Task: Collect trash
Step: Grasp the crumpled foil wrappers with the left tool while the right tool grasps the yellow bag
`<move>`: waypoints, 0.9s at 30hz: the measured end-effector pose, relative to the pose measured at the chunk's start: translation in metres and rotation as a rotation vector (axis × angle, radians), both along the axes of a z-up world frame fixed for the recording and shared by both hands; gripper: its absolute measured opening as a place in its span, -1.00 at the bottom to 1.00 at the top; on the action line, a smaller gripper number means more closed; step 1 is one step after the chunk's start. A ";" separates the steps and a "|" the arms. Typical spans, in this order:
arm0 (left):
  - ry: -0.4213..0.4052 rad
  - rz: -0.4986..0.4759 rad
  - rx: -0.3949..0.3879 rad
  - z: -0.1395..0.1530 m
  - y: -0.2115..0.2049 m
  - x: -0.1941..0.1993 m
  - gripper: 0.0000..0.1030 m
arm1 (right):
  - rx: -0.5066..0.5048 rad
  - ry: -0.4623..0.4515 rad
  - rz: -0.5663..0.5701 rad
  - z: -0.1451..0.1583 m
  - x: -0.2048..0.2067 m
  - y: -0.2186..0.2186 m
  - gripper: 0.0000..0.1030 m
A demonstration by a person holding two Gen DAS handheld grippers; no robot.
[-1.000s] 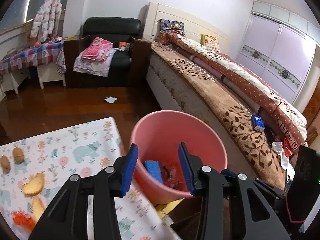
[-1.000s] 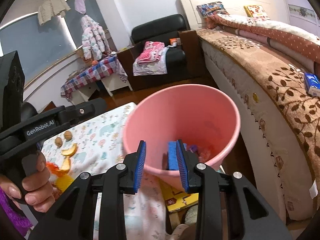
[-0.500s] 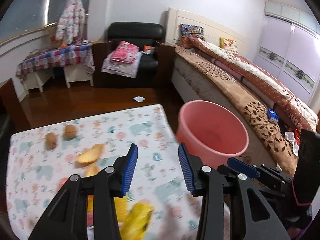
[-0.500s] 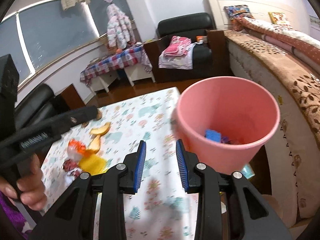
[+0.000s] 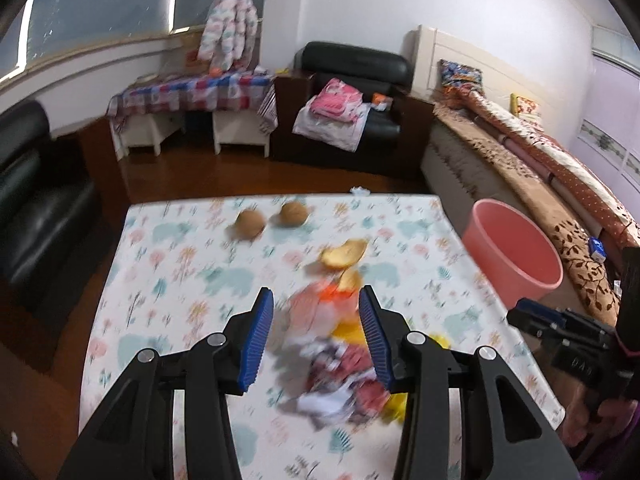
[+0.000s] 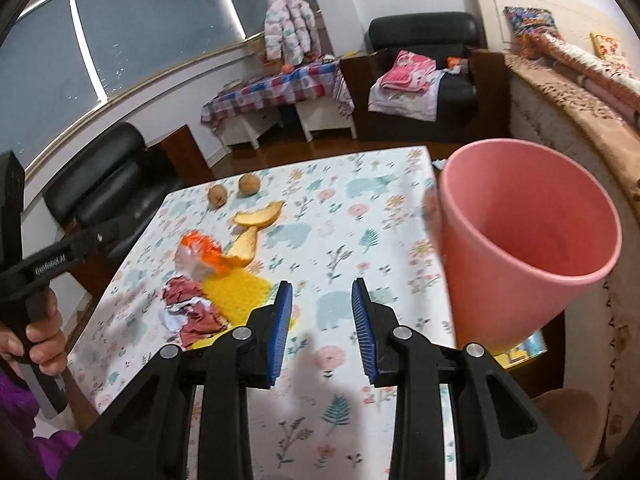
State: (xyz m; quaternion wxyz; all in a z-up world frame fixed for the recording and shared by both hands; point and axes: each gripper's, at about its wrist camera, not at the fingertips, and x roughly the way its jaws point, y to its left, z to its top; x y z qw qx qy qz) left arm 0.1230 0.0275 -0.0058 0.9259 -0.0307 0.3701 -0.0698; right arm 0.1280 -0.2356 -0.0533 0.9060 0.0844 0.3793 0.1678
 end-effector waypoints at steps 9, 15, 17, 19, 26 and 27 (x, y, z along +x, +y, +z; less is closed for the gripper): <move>0.116 -0.033 -0.061 -0.035 -0.003 -0.007 -0.15 | -0.019 0.035 0.060 -0.009 0.001 0.018 -0.39; 0.159 -0.051 -0.087 -0.048 -0.019 0.009 -0.15 | -0.037 0.026 0.076 -0.007 0.001 0.025 -0.39; 0.189 -0.045 -0.087 -0.054 -0.021 0.015 -0.15 | -0.042 0.023 0.080 -0.007 0.001 0.027 -0.39; 0.202 -0.041 -0.094 -0.059 -0.021 0.016 -0.16 | -0.049 0.024 0.085 -0.007 0.002 0.028 -0.39; 0.203 -0.054 -0.123 -0.062 -0.012 0.015 -0.65 | -0.056 0.047 0.106 -0.012 0.007 0.035 -0.39; 0.198 -0.056 -0.121 -0.061 -0.012 0.014 -0.66 | -0.056 0.049 0.111 -0.013 0.007 0.037 -0.39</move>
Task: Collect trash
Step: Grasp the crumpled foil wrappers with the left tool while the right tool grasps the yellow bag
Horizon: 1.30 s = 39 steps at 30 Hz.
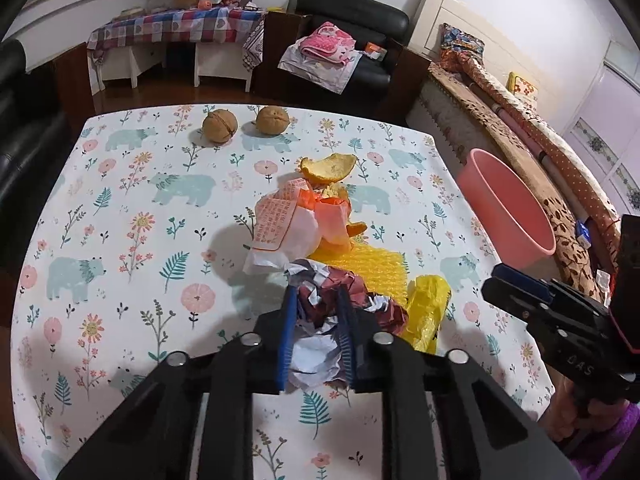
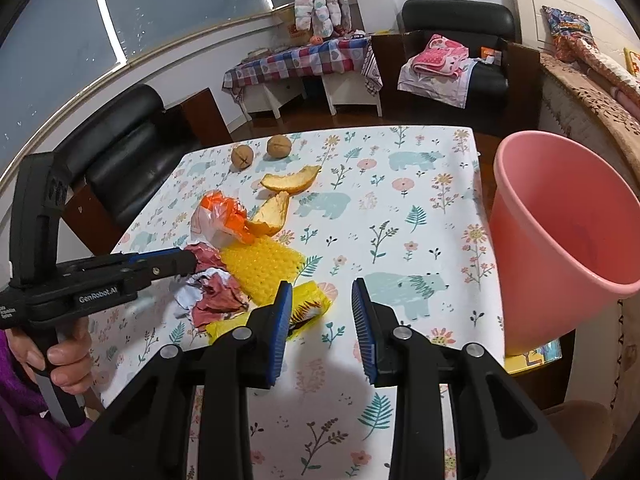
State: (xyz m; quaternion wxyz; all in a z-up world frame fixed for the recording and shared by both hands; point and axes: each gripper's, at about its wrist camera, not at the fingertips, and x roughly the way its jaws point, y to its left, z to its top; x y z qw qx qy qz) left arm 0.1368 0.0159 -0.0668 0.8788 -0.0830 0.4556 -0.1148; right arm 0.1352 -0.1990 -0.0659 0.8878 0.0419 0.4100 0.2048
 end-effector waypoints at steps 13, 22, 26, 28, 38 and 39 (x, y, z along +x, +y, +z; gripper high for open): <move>-0.089 0.074 -0.040 0.032 0.043 -0.017 -0.69 | 0.032 0.085 0.035 -0.012 0.007 0.008 -0.39; -0.113 0.128 -0.053 0.036 0.066 -0.021 -0.69 | 0.114 0.130 0.326 0.002 -0.003 0.053 -0.39; -0.121 0.138 -0.065 0.037 0.071 -0.025 -0.69 | 0.035 0.162 0.470 -0.009 -0.007 0.100 -0.39; -0.127 0.142 -0.074 0.038 0.073 -0.028 -0.69 | 0.009 0.191 0.505 -0.018 -0.009 0.114 -0.39; -0.157 0.098 -0.134 0.039 0.077 -0.033 -0.69 | 0.012 0.289 0.255 -0.029 -0.003 0.064 -0.39; -0.163 0.086 -0.138 0.039 0.077 -0.033 -0.69 | -0.005 0.277 0.211 -0.026 -0.006 0.053 -0.39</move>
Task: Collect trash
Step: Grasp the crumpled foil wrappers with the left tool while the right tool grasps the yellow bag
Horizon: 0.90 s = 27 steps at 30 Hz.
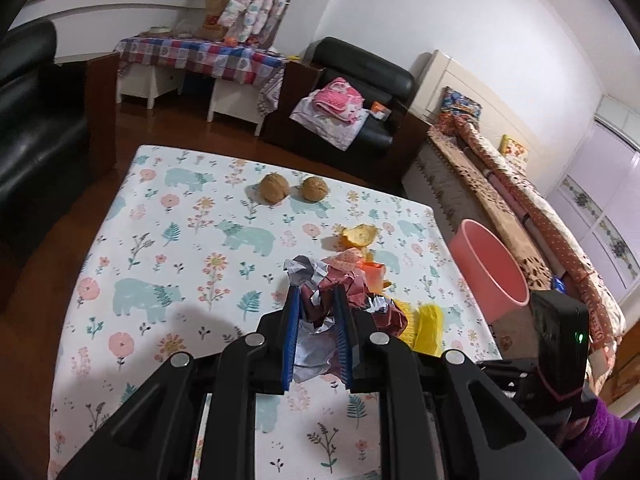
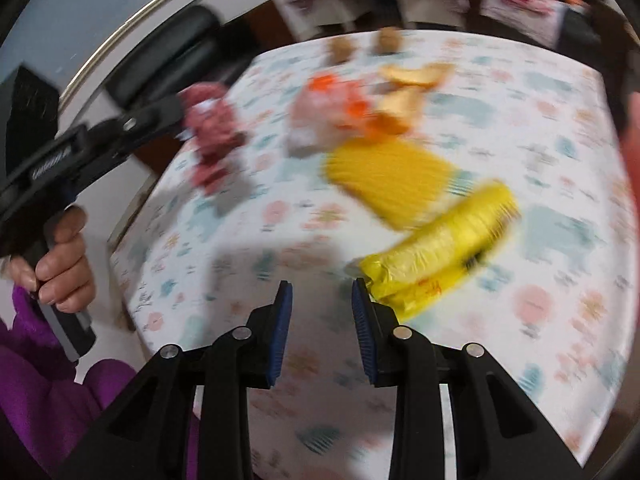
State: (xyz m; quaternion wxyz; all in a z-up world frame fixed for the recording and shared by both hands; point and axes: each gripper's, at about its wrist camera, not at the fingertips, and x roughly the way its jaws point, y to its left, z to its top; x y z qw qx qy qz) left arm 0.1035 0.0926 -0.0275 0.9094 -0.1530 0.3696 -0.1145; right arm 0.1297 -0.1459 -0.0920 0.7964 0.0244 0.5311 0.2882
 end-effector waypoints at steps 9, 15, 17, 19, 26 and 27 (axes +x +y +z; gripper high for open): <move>-0.015 -0.033 -0.033 -0.002 -0.004 0.004 -0.69 | -0.027 -0.084 -0.158 0.022 -0.017 -0.047 -0.39; -0.001 -0.026 -0.027 -0.003 -0.006 0.005 -0.69 | -0.033 -0.151 -0.210 0.032 -0.002 -0.059 -0.39; 0.006 -0.026 -0.028 -0.003 -0.007 0.006 -0.69 | -0.029 -0.125 -0.214 0.025 0.005 -0.060 -0.39; 0.012 -0.024 -0.026 -0.002 -0.009 0.007 -0.69 | -0.024 -0.114 -0.213 0.019 0.009 -0.060 -0.39; 0.021 -0.015 -0.002 0.004 -0.017 0.009 -0.69 | -0.009 -0.102 -0.223 0.008 0.023 -0.058 -0.37; 0.020 -0.013 0.005 0.005 -0.018 0.009 -0.69 | -0.018 -0.102 -0.222 0.006 0.024 -0.057 -0.31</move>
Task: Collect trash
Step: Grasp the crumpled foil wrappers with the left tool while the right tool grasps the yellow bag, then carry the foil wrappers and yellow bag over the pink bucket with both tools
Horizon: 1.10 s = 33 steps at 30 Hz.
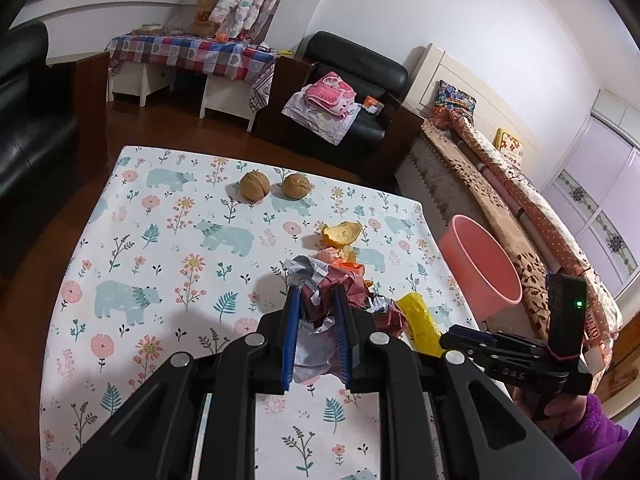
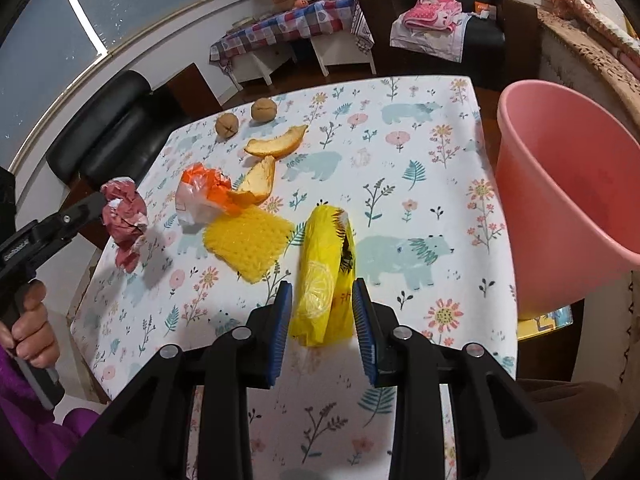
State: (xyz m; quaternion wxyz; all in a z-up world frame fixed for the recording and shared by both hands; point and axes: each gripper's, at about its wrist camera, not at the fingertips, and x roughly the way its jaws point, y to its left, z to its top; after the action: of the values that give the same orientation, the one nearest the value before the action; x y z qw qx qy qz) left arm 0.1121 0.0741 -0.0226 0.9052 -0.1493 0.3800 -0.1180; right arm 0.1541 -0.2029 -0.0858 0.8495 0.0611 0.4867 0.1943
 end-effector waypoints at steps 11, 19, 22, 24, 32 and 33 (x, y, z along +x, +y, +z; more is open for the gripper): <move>0.012 -0.009 0.044 0.004 -0.018 0.001 -0.69 | -0.023 -0.008 0.030 -0.013 -0.004 0.007 -0.21; 0.009 -0.035 0.071 0.009 -0.034 0.005 -0.69 | 0.026 0.002 0.008 -0.016 -0.003 -0.003 -0.63; 0.011 -0.042 0.081 0.010 -0.041 0.007 -0.69 | 0.056 -0.019 0.018 -0.011 -0.006 -0.006 -0.77; 0.012 -0.048 0.083 0.012 -0.046 0.009 -0.69 | 0.063 -0.040 0.016 -0.006 -0.009 -0.009 -0.80; -0.029 -0.104 0.084 0.028 -0.083 0.024 -0.69 | 0.135 -0.147 -0.075 0.027 -0.015 -0.046 -0.80; -0.034 -0.114 0.086 0.029 -0.089 0.026 -0.69 | 0.140 -0.159 -0.093 0.031 -0.015 -0.053 -0.80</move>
State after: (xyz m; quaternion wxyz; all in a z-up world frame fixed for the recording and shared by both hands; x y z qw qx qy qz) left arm 0.1384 -0.0148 0.0069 0.9089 -0.0866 0.3772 -0.1554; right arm 0.1392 -0.2563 -0.0545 0.8872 0.1272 0.3995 0.1925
